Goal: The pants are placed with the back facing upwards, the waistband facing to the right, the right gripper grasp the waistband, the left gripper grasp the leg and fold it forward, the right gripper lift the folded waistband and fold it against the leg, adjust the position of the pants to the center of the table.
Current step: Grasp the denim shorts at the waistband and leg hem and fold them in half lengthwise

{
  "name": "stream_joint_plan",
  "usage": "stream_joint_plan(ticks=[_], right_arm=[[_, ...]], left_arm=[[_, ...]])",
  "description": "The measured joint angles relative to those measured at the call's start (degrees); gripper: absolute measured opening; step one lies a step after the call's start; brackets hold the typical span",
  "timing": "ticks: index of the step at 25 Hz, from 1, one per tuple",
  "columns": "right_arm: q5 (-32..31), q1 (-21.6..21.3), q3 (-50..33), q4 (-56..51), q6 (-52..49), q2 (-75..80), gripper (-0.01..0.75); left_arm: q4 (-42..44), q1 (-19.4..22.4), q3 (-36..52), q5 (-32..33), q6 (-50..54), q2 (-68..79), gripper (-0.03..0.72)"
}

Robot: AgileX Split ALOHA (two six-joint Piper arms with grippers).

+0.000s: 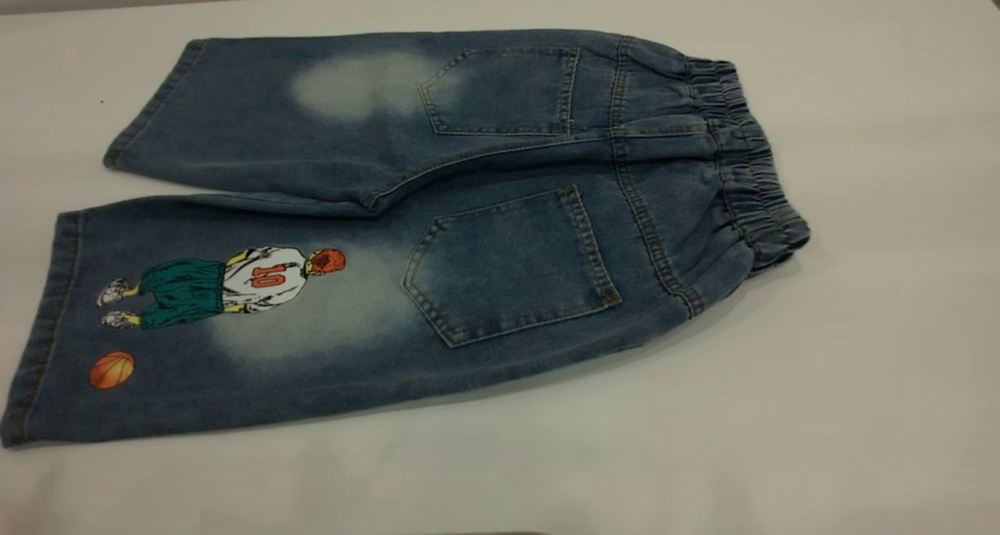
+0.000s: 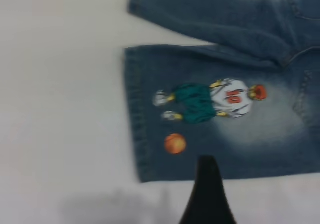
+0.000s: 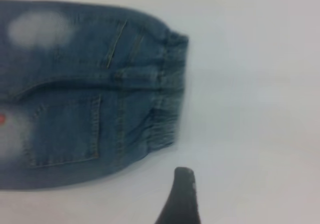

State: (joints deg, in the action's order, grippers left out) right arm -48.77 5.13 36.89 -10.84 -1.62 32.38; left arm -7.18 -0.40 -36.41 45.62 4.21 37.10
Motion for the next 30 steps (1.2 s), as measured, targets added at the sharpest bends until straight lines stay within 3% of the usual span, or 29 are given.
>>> stream_joint_plan(ticks=[6, 15, 24, 30], right_arm=[[7.85, 0.00, -0.69, -11.67, 5.09, 17.32, 0.570], [20.15, 0.00, -2.92, -42.68, 30.97, 44.30, 0.570], [22.65, 0.00, -2.92, -77.64, 63.31, 64.79, 0.570], [20.60, 0.00, -1.88, -92.05, 74.91, 74.60, 0.570]], left_arm=[[-9.62, 0.00, 0.00, -11.56, -8.65, 13.89, 0.491], [-26.47, 0.00, 0.00, -18.61, -28.69, 25.26, 0.491], [-35.77, 0.00, 0.00, -19.57, -41.57, 28.81, 0.491], [-36.35, 0.00, 0.00, -19.59, -42.71, 29.40, 0.491]])
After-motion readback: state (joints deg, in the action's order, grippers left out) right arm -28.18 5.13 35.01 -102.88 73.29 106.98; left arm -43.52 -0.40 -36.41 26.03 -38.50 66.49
